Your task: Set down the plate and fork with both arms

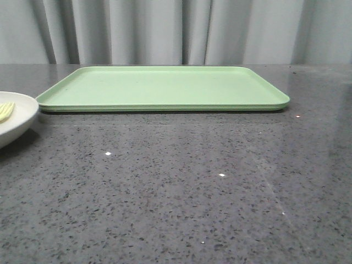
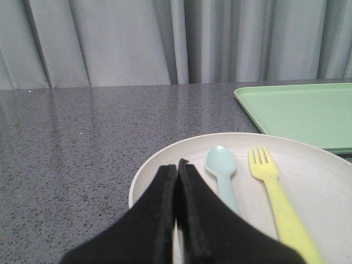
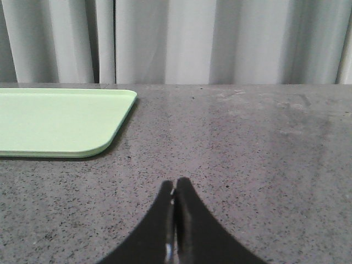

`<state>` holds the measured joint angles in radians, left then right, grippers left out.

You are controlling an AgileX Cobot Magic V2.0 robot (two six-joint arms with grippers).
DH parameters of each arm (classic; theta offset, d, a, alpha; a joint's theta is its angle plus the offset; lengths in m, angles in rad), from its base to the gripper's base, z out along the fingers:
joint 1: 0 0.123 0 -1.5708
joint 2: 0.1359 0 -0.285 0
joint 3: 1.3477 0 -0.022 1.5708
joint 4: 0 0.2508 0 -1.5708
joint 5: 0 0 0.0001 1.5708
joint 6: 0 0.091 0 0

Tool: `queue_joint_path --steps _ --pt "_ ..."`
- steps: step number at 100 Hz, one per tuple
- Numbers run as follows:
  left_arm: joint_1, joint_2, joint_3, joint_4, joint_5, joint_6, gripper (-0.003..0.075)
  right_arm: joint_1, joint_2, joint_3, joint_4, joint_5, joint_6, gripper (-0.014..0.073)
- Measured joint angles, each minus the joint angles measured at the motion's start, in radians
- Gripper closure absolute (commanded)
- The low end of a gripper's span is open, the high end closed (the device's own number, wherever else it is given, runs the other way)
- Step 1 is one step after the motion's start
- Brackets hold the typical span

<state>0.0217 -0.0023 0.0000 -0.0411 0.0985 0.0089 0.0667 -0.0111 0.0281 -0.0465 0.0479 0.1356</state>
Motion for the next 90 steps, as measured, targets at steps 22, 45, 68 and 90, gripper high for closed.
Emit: queue_joint_path --steps 22,45,68,90 --pt "0.0 0.0 0.0 0.0 0.0 0.0 0.0741 0.0 0.0 0.0 0.0 0.0 0.0 0.066" --pt "0.0 0.0 0.0 0.0 0.0 0.0 0.0741 0.0 0.0 0.0 0.0 0.0 0.0 0.066" --pt "0.0 0.0 0.0 0.0 0.0 0.0 0.0741 0.0 0.0 0.0 0.0 0.0 0.0 0.066" --pt "0.0 0.0 0.0 0.0 -0.009 0.0 0.0741 0.0 0.0 0.0 0.0 -0.002 0.0 0.066"
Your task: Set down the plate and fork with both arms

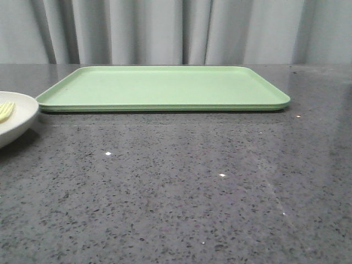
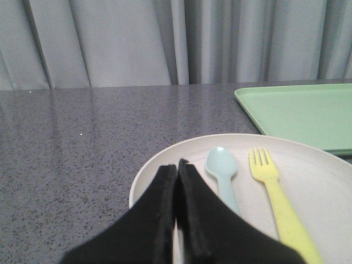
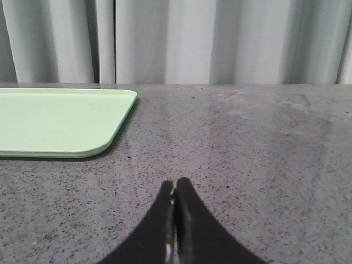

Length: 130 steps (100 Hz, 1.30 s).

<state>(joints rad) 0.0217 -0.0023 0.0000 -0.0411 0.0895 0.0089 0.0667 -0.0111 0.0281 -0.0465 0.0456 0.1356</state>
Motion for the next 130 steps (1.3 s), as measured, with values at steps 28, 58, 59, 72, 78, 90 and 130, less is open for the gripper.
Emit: queue_joint_path --steps 28,58,59,72,78,90,130 --pt "0.0 0.0 -0.048 -0.011 0.041 0.0 0.0741 0.0 0.0 -0.021 0.003 0.023 -0.002 0.066" --pt "0.0 0.097 -0.292 -0.018 0.223 -0.002 0.0741 0.0 0.065 -0.254 0.011 0.3 0.0 0.066" --pt "0.0 0.101 -0.298 -0.018 0.229 -0.002 0.0741 0.0 0.073 -0.26 0.011 0.314 0.0 0.066" --pt "0.0 0.182 -0.396 -0.018 0.295 -0.002 0.0741 0.0 0.149 -0.375 0.011 0.427 0.0 0.066" --pt "0.0 0.221 -0.438 -0.018 0.344 -0.002 0.0741 0.0 0.188 -0.422 0.014 0.476 0.0 0.066" --pt "0.0 0.305 -0.529 -0.018 0.435 -0.002 0.0741 0.0 0.269 -0.508 0.013 0.558 0.0 0.066" --pt "0.0 0.499 -0.654 0.001 0.498 0.006 0.0688 0.0 0.515 -0.687 0.017 0.689 0.0 0.0476"
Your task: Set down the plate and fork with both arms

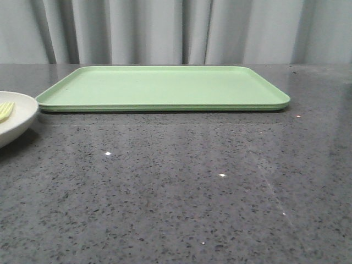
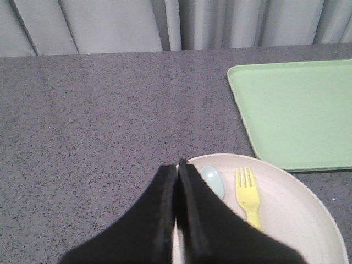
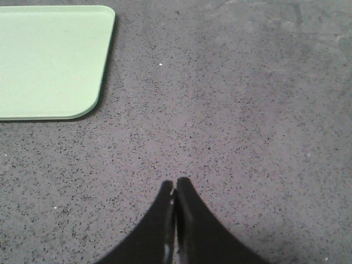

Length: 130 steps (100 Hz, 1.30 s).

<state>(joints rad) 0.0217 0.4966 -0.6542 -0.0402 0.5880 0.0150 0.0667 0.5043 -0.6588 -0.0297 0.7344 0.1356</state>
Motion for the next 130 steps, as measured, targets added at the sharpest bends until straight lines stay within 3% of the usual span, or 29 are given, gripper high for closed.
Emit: queue_joint_path --steps 8,27,35,84,114,130 --pt "0.0 0.024 0.0 0.004 0.001 0.012 0.0594 0.0 0.035 -0.01 0.0 0.002 0.0 0.0377" --pt "0.0 0.049 0.0 0.006 -0.001 0.02 0.0272 0.0 0.088 -0.019 0.0 0.006 0.0 0.021" --pt "0.0 0.049 0.0 0.006 -0.012 0.02 0.0204 0.0 0.098 -0.022 0.0 0.006 0.0 0.0166" --pt "0.0 0.056 -0.003 0.021 -0.054 0.02 0.0255 0.0 0.1 -0.024 0.009 -0.079 0.0 0.0169" --pt "0.005 0.226 -0.098 0.114 0.11 -0.015 0.0291 0.0 0.1 -0.024 0.01 -0.079 0.0 0.0169" --pt "0.075 0.343 -0.164 0.12 0.142 -0.054 0.0291 0.0 0.1 -0.024 0.01 -0.07 0.0 0.0169"
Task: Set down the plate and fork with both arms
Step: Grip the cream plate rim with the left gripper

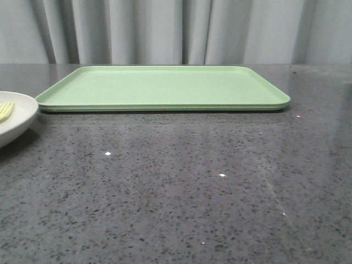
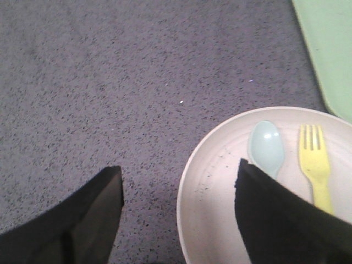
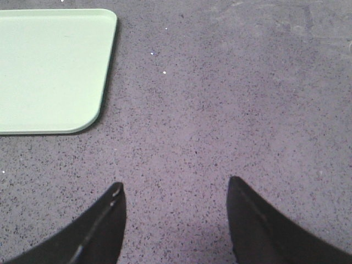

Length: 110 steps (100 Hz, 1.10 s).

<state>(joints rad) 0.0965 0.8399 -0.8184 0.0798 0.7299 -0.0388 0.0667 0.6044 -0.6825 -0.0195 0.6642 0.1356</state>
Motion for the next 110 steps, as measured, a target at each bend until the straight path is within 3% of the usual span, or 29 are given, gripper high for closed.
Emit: queue_joint_path --steps 16,40,90,110 --pt "0.067 0.124 -0.069 -0.034 0.074 0.018 0.0291 0.0 0.0 0.0 0.0 0.011 0.0 0.0169" --pt "0.076 0.305 -0.118 -0.092 0.173 0.088 0.0291 0.0 0.0 0.0 0.0 0.023 0.0 0.0169" --pt "0.076 0.517 -0.125 -0.112 0.198 0.112 0.0294 0.0 0.0 0.0 0.0 0.023 -0.001 0.0169" --pt "0.076 0.543 -0.129 -0.12 0.2 0.118 0.0381 0.0 0.0 0.0 0.0 0.023 -0.001 0.0169"
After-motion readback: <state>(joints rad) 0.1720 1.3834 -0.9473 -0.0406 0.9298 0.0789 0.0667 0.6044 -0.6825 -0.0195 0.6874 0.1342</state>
